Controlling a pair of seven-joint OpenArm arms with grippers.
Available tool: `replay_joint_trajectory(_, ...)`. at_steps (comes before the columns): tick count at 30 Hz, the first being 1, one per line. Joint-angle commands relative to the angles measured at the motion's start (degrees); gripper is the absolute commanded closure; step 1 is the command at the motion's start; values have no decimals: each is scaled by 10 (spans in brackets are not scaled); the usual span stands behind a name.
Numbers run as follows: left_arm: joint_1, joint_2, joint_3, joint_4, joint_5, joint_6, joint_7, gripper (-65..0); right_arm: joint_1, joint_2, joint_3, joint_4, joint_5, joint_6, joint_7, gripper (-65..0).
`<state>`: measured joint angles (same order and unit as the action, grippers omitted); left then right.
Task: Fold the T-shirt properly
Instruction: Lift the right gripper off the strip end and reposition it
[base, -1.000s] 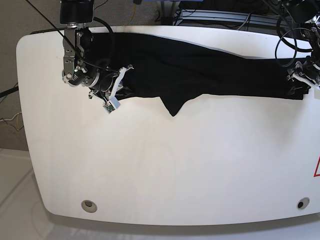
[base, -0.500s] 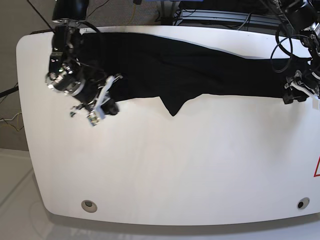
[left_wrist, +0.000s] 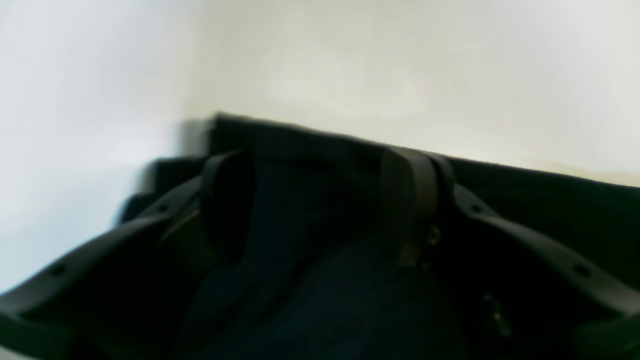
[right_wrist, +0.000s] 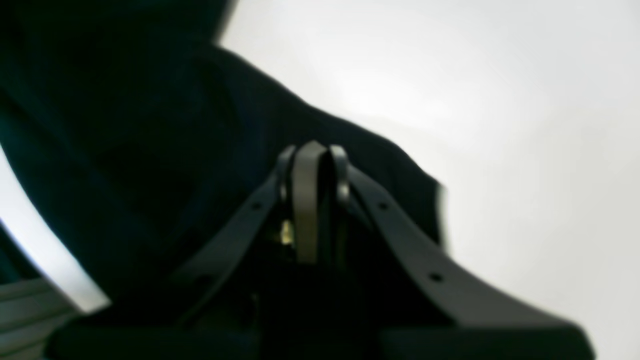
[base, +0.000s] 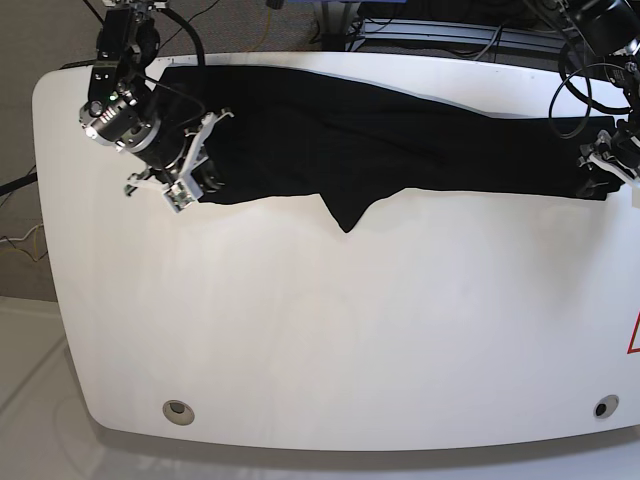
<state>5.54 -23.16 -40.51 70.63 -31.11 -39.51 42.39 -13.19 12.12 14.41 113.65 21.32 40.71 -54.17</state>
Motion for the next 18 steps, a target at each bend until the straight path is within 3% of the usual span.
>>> replay_joint_trajectory(1,-6,-12,-13,37,-29,-5,-3,-381,6,7,27,30,-1,-7,-2,-34)
replay_joint_trajectory(5,11,-15,-51,96,-74,-5,24,-388,16,-3,62,54,32,-7,-36,-43)
replay_joint_trajectory(9,14,-20,-60,103,-76,-5,25,-390,29,-9,63,51,60,-7,-45,-95)
replay_joint_trajectory(15,10,-29,-57,98,-62,-5,17,-392,58,-12,57,35,92,-7,-41,-281)
replay_joint_trajectory(17,10,-31,-56,99,-61,-5,12,-392,80,-17,52,9,106,-7,-36,-419)
replay_joint_trajectory(18,10,-30,-55,97,-61,-5,13,-391,81,-20,47,4,104,-7,-31,-440)
